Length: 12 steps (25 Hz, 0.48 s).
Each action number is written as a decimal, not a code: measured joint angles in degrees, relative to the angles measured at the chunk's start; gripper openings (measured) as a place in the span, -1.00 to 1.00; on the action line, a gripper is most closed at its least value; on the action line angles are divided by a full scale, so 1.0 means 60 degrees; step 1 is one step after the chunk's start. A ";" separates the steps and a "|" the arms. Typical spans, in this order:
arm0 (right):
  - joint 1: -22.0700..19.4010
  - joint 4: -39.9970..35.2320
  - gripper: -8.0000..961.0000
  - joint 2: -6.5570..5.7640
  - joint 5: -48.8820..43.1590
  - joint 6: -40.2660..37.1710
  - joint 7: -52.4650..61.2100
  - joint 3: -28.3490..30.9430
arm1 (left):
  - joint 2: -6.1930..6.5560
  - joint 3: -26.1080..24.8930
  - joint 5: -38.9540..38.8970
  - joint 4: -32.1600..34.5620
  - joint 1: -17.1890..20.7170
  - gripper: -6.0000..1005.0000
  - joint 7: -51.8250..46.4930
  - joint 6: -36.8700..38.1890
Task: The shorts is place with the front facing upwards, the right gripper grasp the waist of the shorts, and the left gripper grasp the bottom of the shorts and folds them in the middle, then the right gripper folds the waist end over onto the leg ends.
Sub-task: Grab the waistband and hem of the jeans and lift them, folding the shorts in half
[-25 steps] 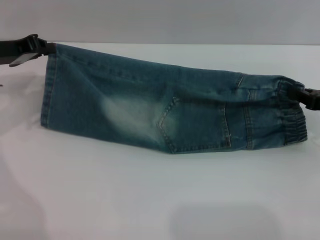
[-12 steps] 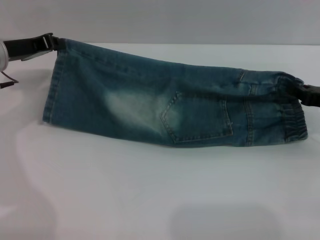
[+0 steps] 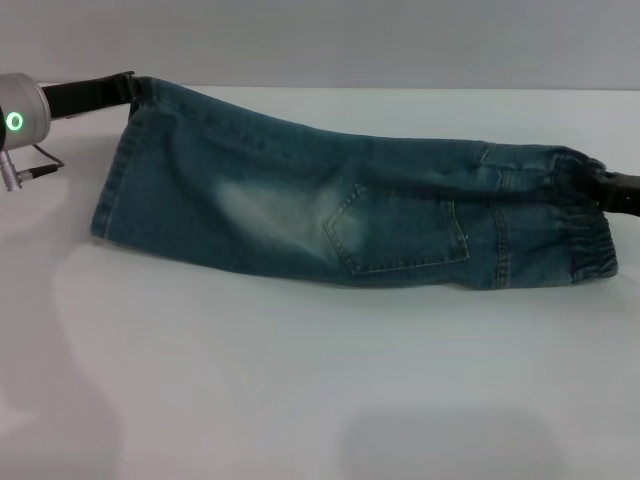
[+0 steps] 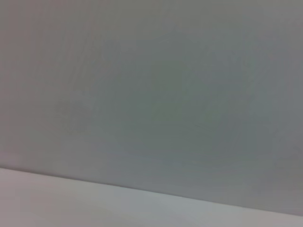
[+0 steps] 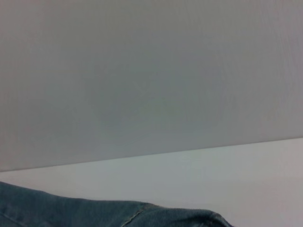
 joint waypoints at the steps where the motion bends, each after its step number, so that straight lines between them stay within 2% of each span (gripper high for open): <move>1: 0.0007 0.0022 -0.97 0.0000 0.0001 0.0007 0.0000 -0.0047 | 0.0000 0.0099 -0.0002 -0.0008 0.0000 -0.72 0.0055 -0.0090; 8: 0.0024 0.0111 -0.97 -0.0005 0.0002 0.0196 0.0043 -0.0013 | -0.0049 0.0574 -0.0298 -0.0252 0.0058 -0.71 0.0801 -0.0600; 12: -0.0048 0.0141 -0.49 0.0071 0.0320 0.0811 0.0040 0.0018 | -0.0071 0.0580 -0.0820 -0.0428 0.0128 -0.71 0.1439 -0.0699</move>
